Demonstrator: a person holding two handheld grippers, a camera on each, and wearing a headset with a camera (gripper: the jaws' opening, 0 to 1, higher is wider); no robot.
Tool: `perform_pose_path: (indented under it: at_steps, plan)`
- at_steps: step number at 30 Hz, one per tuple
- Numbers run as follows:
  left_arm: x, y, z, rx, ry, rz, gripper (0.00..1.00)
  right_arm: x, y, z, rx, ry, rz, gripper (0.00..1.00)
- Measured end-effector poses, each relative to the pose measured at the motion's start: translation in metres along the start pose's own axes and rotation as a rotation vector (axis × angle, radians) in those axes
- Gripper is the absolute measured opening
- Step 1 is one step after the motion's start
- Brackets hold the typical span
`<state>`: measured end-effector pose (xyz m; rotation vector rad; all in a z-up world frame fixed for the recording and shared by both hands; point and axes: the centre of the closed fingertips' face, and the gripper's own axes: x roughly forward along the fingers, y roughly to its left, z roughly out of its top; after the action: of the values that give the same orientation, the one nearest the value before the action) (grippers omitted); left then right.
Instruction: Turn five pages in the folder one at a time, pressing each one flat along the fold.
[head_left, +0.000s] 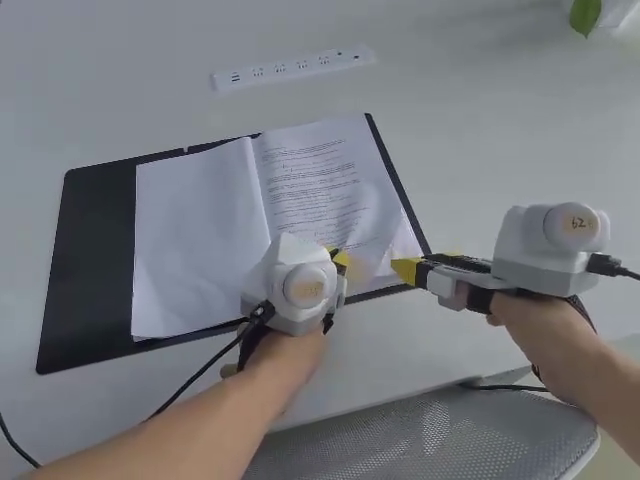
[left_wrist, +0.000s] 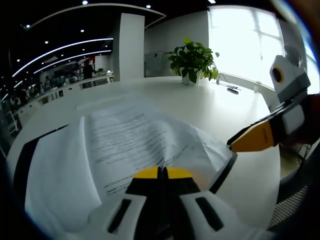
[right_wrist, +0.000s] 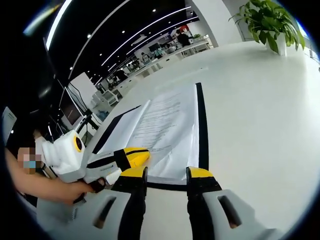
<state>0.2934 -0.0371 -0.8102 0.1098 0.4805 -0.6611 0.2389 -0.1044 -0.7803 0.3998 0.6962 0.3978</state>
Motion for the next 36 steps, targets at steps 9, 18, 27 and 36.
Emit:
perform_pose_path:
  at_steps: [9, 18, 27, 36]
  plan:
    - [0.0, 0.0, 0.0, -0.007, 0.0, 0.001, 0.01, 0.001, -0.004, -0.004, 0.024, 0.014, -0.013, 0.27]
    - [0.0, 0.0, 0.0, -0.005, -0.001, 0.001, 0.01, 0.001, -0.006, -0.005, 0.032, 0.017, -0.013, 0.16]
    - [0.0, 0.0, 0.0, 0.001, 0.0, -0.001, 0.01, -0.002, -0.015, -0.002, 0.056, -0.002, -0.04, 0.02]
    - [0.0, 0.0, 0.0, 0.003, 0.004, -0.002, 0.01, -0.004, -0.014, -0.001, 0.131, -0.025, -0.025, 0.0]
